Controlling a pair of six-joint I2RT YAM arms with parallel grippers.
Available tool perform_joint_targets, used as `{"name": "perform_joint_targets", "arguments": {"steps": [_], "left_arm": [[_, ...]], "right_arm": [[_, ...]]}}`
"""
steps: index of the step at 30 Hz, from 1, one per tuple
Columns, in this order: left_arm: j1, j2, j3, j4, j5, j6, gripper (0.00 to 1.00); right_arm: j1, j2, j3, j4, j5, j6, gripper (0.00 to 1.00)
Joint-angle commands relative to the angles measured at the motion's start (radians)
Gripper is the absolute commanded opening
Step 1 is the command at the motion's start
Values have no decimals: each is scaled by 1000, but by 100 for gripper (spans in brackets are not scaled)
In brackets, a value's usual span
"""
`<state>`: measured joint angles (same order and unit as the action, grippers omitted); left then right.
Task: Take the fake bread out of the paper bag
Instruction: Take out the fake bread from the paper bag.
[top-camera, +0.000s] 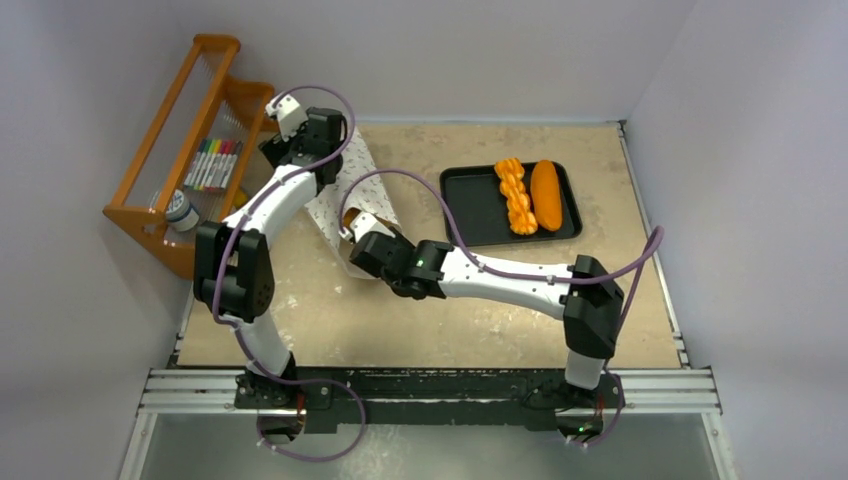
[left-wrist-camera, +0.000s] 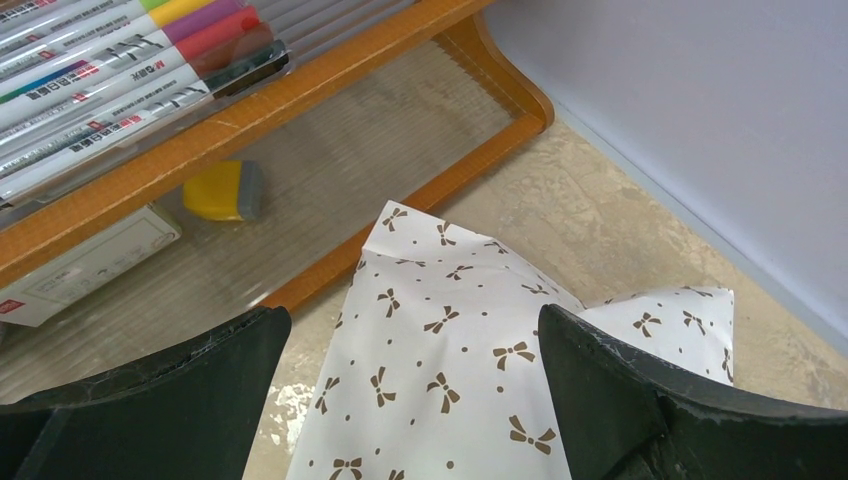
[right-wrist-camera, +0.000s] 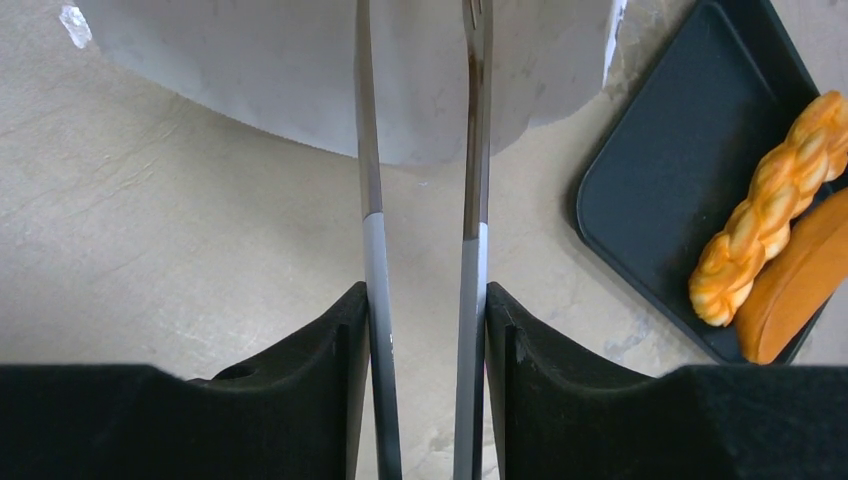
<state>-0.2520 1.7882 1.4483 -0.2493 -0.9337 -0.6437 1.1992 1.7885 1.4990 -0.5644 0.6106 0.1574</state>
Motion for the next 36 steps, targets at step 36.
{"name": "perform_joint_targets", "arguments": {"steps": [36], "left_arm": [[51, -42, -26, 50, 31, -40, 100]], "right_arm": [[-12, 285, 183, -84, 225, -55, 48]]}}
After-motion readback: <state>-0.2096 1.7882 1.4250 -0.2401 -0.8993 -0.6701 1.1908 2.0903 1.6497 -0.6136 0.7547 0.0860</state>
